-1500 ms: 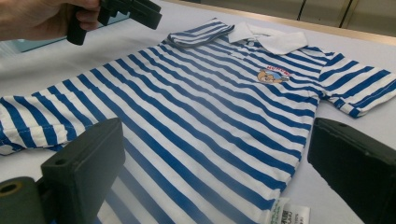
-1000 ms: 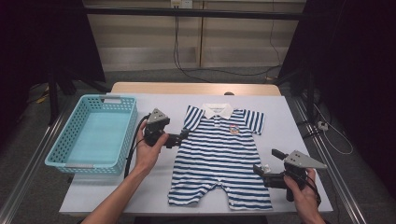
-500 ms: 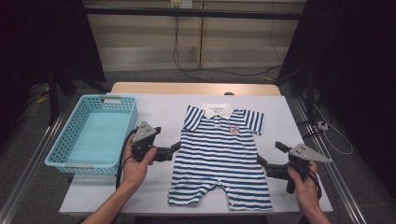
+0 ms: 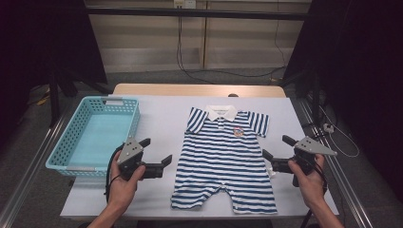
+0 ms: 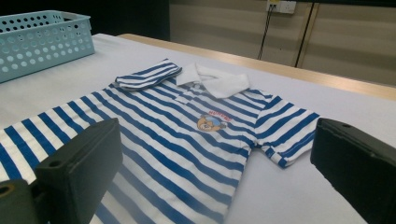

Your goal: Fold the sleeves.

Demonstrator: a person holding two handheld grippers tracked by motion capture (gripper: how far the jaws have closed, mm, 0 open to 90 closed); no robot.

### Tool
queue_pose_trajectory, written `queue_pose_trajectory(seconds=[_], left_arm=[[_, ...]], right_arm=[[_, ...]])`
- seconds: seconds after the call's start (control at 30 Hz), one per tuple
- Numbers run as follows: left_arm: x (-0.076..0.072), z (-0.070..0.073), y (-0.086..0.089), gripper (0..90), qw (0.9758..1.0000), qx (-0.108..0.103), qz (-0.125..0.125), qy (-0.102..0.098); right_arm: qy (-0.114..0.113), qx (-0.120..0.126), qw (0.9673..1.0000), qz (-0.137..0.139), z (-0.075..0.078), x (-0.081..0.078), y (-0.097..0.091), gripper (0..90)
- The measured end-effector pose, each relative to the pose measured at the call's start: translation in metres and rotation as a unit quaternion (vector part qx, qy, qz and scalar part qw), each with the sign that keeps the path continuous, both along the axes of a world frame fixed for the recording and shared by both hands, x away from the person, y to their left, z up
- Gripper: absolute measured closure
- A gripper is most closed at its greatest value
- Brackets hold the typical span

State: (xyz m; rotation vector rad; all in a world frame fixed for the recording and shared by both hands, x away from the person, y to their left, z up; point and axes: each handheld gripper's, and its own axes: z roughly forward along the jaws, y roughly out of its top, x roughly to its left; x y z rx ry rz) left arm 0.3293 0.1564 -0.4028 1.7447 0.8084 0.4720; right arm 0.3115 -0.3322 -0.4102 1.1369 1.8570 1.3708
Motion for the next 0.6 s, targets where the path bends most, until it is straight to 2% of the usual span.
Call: queue_pose_trajectory(seconds=[0.07, 0.1, 0.13, 0.23, 0.33, 0.37, 0.53, 0.6], left_arm=[[-0.004, 0.0, 0.006, 3.2, 0.9999, -0.008, 0.007, 0.003], [-0.006, 0.0, 0.01, 3.2, 1.0, 0.0, 0.008, 0.0], [-0.008, 0.0, 0.012, 3.2, 0.9999, -0.007, 0.013, -0.001], [-0.012, 0.0, 0.02, 3.2, 0.9997, -0.003, 0.023, -0.002], [-0.018, -0.001, 0.026, 3.0, 0.9996, -0.015, 0.023, -0.005], [-0.019, 0.0, 0.029, 2.9, 0.9995, -0.011, 0.028, -0.009], [-0.025, 0.0, 0.036, 2.9, 0.9991, -0.021, 0.036, -0.001], [-0.027, 0.0, 0.039, 3.0, 0.9992, -0.014, 0.037, -0.006]], right_arm=[[-0.002, -0.01, 1.0, 0.0, 0.001, 0.003, -0.001, 2.0], [-0.001, -0.008, 1.0, 0.002, 0.001, 0.005, -0.001, 2.2], [0.001, -0.006, 1.0, 0.002, 0.002, 0.007, -0.001, 2.5], [0.005, -0.008, 1.0, -0.001, 0.004, 0.013, -0.002, 2.9], [0.007, -0.008, 0.9999, -0.001, 0.005, 0.02, -0.004, 3.2], [0.01, -0.008, 0.9999, -0.001, 0.005, 0.023, -0.004, 3.4], [0.015, -0.012, 0.9998, 0.001, 0.006, 0.034, -0.004, 4.8], [0.016, -0.014, 0.9998, -0.001, 0.009, 0.04, -0.005, 7.5]])
